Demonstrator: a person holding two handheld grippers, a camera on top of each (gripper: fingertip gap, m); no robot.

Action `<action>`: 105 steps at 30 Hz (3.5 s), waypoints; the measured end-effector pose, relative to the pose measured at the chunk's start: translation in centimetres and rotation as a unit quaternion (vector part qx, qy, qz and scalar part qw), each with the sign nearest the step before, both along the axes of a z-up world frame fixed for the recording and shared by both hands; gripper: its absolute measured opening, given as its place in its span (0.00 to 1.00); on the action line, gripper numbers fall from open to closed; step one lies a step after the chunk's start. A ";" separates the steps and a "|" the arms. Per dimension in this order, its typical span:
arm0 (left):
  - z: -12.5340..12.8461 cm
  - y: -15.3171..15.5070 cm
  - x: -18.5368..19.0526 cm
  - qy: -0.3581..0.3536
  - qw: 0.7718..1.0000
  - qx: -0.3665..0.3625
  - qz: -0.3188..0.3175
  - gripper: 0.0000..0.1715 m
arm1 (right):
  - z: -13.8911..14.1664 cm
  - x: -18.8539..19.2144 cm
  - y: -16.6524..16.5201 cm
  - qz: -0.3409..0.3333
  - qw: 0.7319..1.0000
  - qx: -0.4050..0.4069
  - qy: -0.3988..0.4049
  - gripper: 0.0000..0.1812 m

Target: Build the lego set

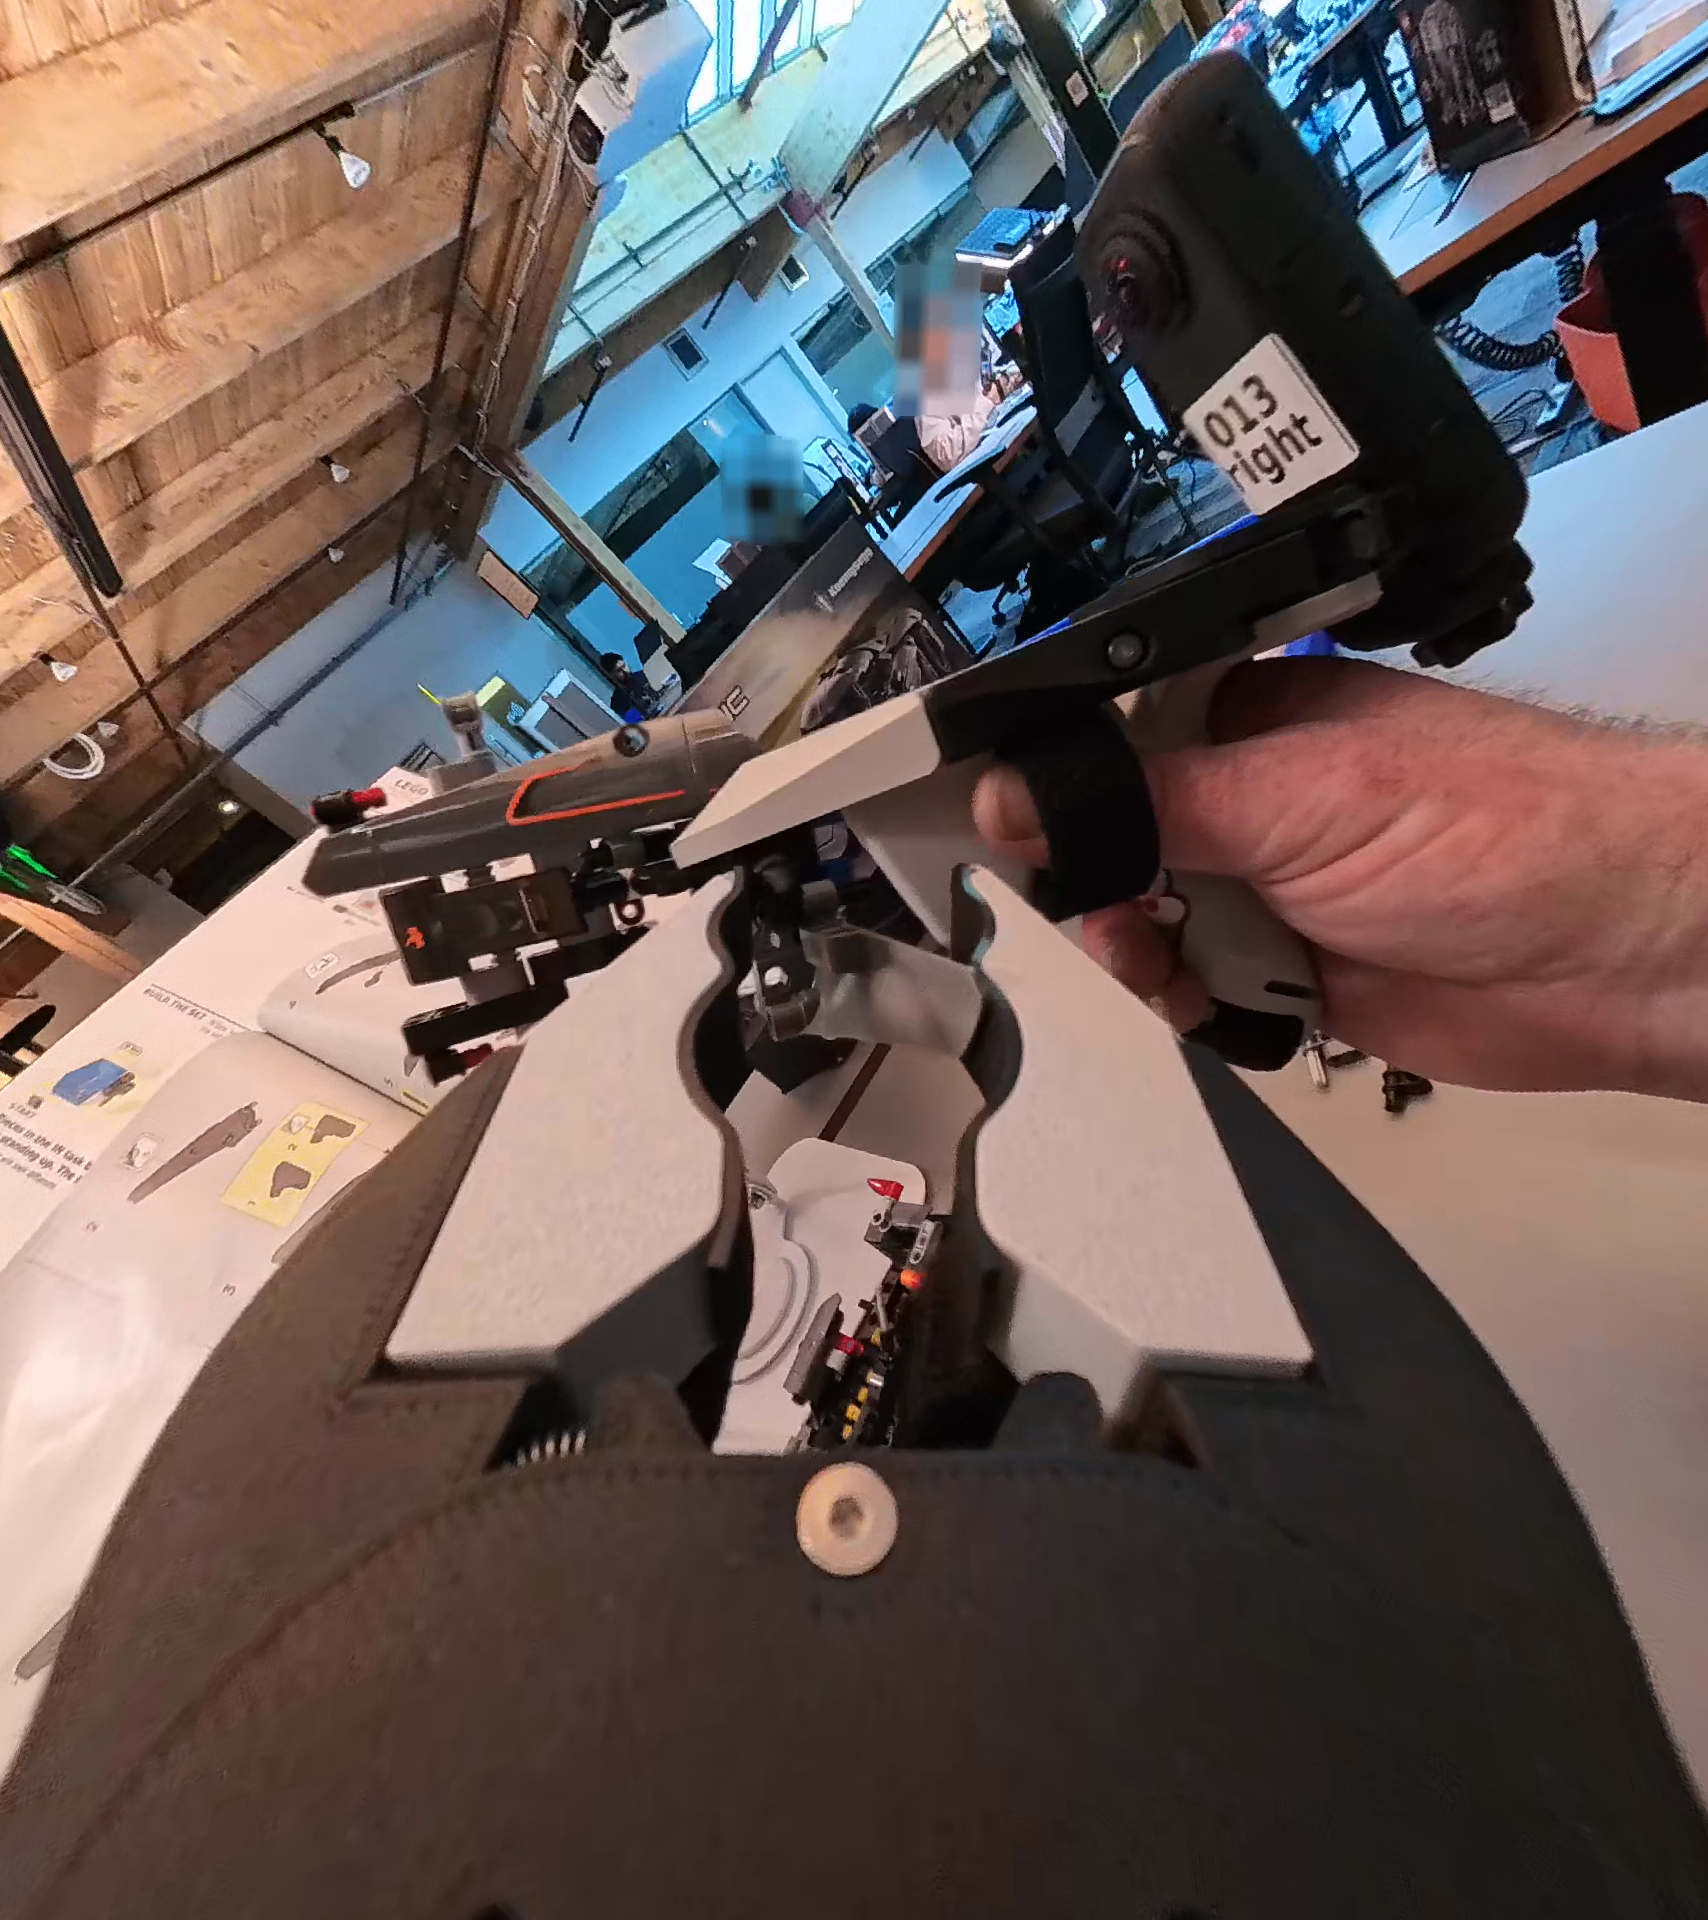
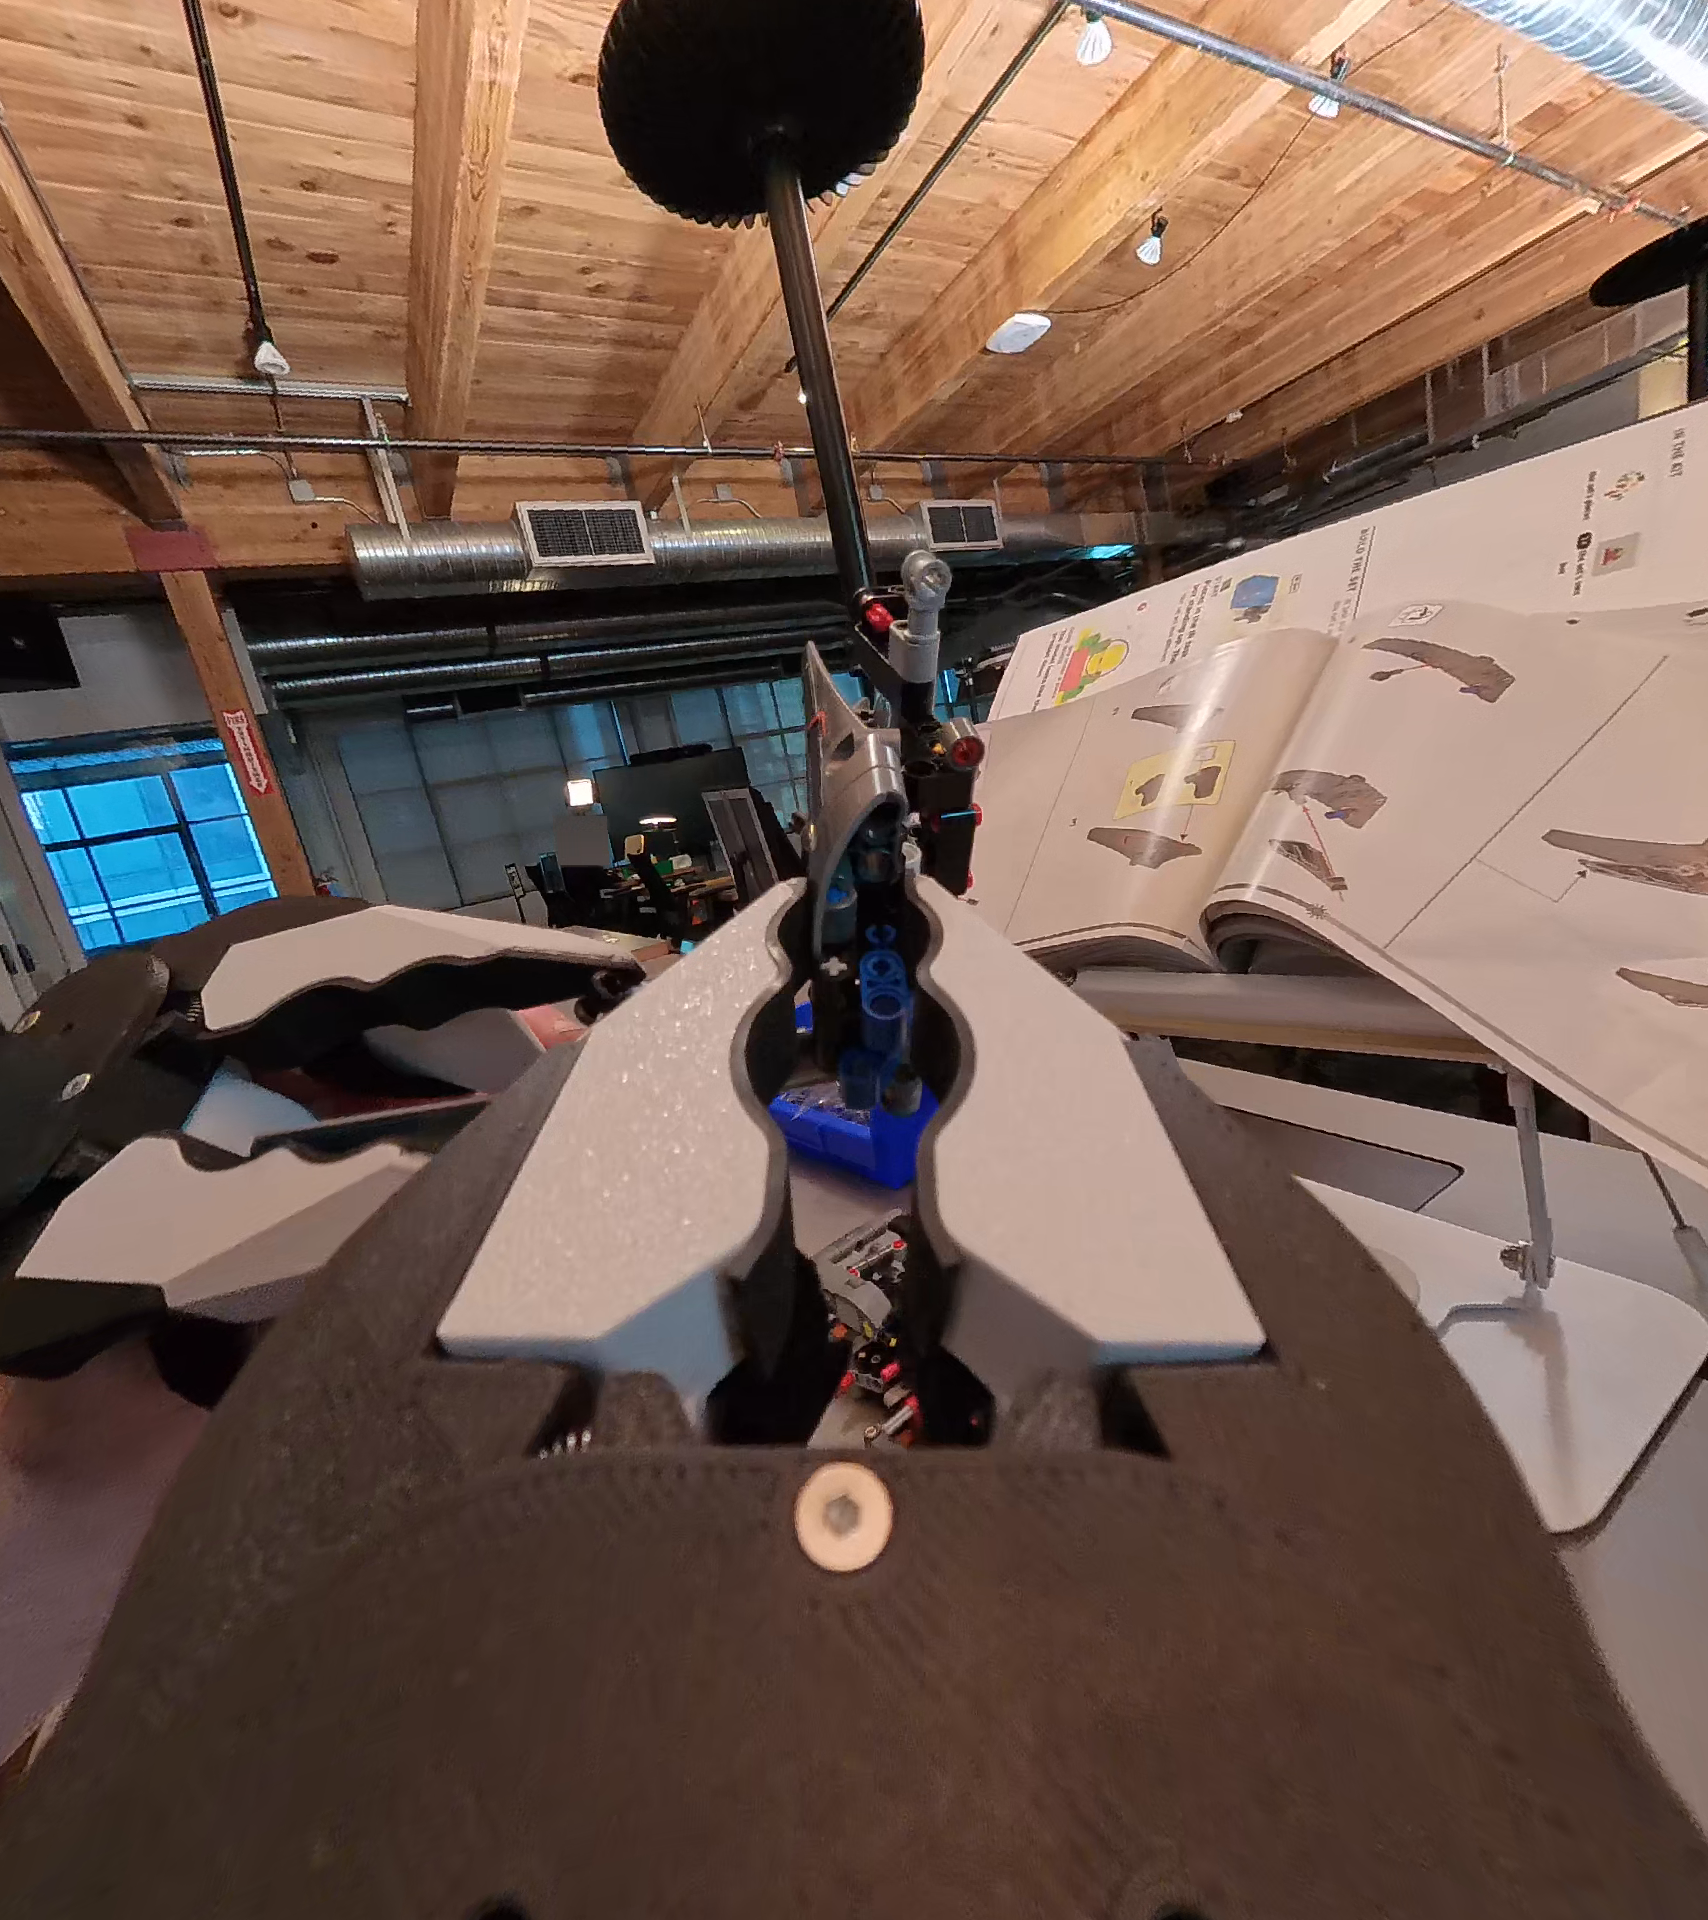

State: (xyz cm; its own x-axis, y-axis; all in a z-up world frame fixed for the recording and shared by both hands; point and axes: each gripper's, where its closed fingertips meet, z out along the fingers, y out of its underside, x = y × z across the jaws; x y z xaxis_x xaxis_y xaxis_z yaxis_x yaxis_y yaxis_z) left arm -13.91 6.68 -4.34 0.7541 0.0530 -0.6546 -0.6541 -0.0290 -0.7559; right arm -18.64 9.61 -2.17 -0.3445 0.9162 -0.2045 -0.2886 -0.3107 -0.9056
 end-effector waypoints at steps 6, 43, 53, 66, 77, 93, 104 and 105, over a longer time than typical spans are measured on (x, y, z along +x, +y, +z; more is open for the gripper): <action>0.4 0.1 0.2 0.000 1.000 0.006 -0.014 0.17 | 0.1 0.8 0.6 -0.020 1.000 0.005 0.001 0.07; -1.0 7.9 8.1 -0.022 0.992 -0.056 -0.112 0.12 | 2.0 11.5 8.3 -0.306 0.931 0.197 -0.026 0.07; 0.3 8.0 8.9 -0.012 0.988 -0.024 -0.151 0.03 | 2.9 13.7 8.2 -0.323 0.928 0.187 -0.017 0.07; 2.1 7.0 7.7 0.030 0.976 0.010 -0.217 0.03 | 5.3 13.5 6.4 -0.217 0.973 0.060 0.049 0.13; 1.6 7.6 6.5 0.039 0.973 0.009 -0.227 0.03 | 4.3 13.8 8.0 -0.137 0.988 -0.039 0.058 0.21; 1.8 7.5 7.7 0.069 0.967 0.020 -0.246 0.03 | 2.8 13.2 7.9 -0.155 0.987 0.039 -0.022 0.10; 1.7 8.4 7.8 0.028 0.968 0.010 -0.249 0.18 | 3.7 13.5 8.1 -0.288 0.944 0.162 -0.026 0.07; 1.6 8.6 7.9 0.026 0.969 0.006 -0.248 0.18 | 3.8 13.4 8.0 -0.289 0.943 0.165 -0.025 0.07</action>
State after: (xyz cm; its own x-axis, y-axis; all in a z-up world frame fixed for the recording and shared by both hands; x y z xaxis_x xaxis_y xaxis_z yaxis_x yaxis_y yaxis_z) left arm -5.99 15.24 -2.71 0.6549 -0.2993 -0.6939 -0.6230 0.3060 -0.7199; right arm -5.20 17.62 1.64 0.2337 0.9646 0.1225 -0.2773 0.1869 -0.9424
